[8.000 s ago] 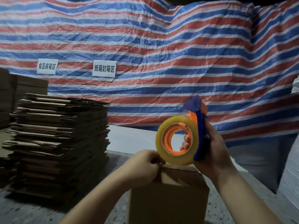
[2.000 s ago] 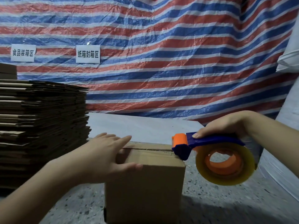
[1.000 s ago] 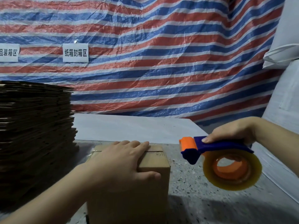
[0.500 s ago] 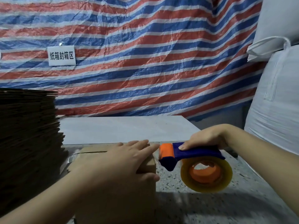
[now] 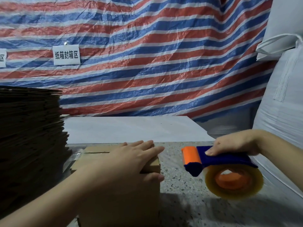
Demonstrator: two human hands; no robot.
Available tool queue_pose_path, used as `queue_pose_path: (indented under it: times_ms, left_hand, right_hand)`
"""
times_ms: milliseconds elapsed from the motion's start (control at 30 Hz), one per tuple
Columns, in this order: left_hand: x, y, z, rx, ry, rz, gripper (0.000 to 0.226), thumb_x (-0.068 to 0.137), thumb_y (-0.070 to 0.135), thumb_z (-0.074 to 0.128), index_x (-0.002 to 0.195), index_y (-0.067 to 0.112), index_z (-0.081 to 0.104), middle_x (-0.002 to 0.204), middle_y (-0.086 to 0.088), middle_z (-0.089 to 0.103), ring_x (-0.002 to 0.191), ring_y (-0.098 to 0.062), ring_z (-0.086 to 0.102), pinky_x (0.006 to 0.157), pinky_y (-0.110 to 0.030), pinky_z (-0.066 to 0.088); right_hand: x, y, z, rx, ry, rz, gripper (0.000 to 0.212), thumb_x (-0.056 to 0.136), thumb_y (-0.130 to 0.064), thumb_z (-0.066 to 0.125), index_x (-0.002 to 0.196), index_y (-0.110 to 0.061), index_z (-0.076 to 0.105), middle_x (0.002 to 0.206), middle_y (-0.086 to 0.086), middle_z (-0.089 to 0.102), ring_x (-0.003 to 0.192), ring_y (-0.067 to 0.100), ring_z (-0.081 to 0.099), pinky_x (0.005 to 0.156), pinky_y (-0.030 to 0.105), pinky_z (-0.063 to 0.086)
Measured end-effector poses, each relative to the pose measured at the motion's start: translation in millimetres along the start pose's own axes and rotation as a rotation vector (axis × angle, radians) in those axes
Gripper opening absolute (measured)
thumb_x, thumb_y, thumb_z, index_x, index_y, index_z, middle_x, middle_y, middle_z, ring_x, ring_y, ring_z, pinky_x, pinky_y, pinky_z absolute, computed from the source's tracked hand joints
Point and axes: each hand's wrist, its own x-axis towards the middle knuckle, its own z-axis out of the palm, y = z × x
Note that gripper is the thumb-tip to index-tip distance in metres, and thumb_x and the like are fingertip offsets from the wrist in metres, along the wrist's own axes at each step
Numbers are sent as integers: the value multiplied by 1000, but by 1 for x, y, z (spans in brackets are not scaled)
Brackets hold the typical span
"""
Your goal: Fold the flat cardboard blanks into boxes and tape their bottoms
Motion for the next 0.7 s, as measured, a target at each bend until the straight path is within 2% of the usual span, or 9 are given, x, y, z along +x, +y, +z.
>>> queue_pose_path:
  times_ms: [100, 233, 333, 400, 467, 600, 700]
  left_hand:
    - [1, -1, -1, -9, -2, 5, 81, 75, 84, 21, 149, 54, 5, 163, 16, 8, 147, -14, 18, 119, -43, 20]
    - [3, -2, 1, -24, 22, 29, 92, 59, 90, 7, 142, 53, 19, 155, 18, 21, 138, -11, 31, 113, -40, 31]
    - [4, -4, 2, -48, 38, 35, 92, 57, 92, 4, 139, 54, 21, 152, 19, 23, 135, -10, 33, 111, -39, 33]
    - [3, -4, 2, -41, 45, 39, 93, 59, 92, 4, 141, 53, 21, 153, 19, 23, 137, -10, 32, 112, -39, 32]
    - [3, -3, 1, -23, 39, 40, 96, 58, 91, 4, 143, 51, 21, 155, 18, 23, 138, -11, 31, 113, -39, 30]
    - [4, -2, -8, -118, -30, 22, 92, 65, 91, 13, 146, 49, 24, 157, 16, 23, 140, -11, 30, 111, -39, 31]
    - [9, -4, -17, -200, -72, 24, 74, 79, 82, 20, 141, 47, 37, 147, 18, 37, 133, -8, 36, 108, -37, 36]
  right_hand:
    - [0, -32, 1, -209, 26, 79, 71, 66, -79, 67, 99, -16, 70, 82, -1, 76, 70, 13, 71, 69, 24, 56]
    - [4, -66, 16, -519, 231, 147, 69, 71, -83, 63, 93, -19, 72, 81, -4, 74, 70, 12, 71, 65, 26, 55]
    - [15, -79, 35, -731, 353, 131, 65, 68, -82, 63, 77, -17, 63, 74, -6, 66, 66, 12, 65, 53, 27, 45]
    - [19, -76, 49, -875, 351, 156, 57, 74, -74, 66, 72, -18, 57, 72, -6, 61, 61, 10, 58, 48, 27, 38]
    - [18, -63, 55, -823, 333, 205, 56, 77, -74, 64, 72, -20, 54, 74, -6, 59, 64, 10, 56, 51, 27, 37]
    - [8, -41, 70, -560, 410, 239, 59, 75, -81, 60, 80, -22, 57, 81, -8, 64, 73, 9, 62, 61, 27, 47]
    - [9, -20, 110, -599, 526, 262, 61, 77, -80, 57, 74, -19, 51, 78, -6, 61, 70, 13, 59, 54, 28, 40]
